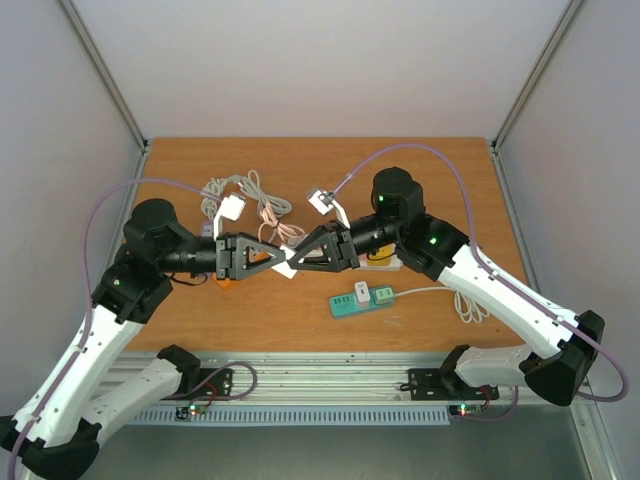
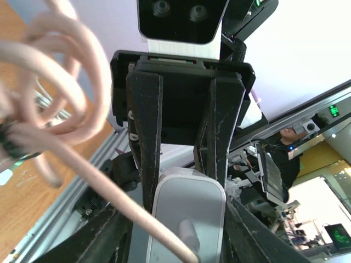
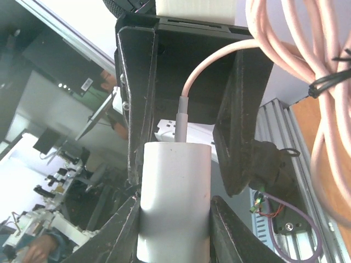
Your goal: Insert the plug
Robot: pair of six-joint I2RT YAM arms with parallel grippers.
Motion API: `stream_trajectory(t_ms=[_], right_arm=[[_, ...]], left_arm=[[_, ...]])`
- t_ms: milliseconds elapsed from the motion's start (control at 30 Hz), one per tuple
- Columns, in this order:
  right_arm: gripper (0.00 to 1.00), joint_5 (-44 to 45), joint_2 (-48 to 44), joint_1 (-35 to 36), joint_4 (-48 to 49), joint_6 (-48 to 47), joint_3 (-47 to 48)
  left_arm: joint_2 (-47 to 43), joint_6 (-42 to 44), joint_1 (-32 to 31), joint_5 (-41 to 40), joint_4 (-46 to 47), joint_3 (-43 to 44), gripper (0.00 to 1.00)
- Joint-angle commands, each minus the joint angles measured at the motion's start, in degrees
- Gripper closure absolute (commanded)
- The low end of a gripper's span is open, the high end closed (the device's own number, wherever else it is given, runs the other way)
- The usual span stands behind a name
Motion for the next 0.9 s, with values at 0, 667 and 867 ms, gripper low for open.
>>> stream_trajectory(t_ms=[0, 667, 867], right_arm=[[0.89, -3.23, 0.89, -0.52, -0.10, 1.92, 3.27], [0.26, 14.31, -7.60, -9.16, -3.92, 0.82, -6.64], [0.25, 21.10, -14.68, -9.79, -5.34, 0.57, -12.17]], left_arm=[[0.34, 1.02, 0.00, 4.72, 1.74, 1.15, 0.59], [7.91, 27.17, 0.02, -34.12, -29.26, 14.42, 0.89], [11.86, 33.00, 0.89, -53.09, -26.18, 14.66, 0.87]])
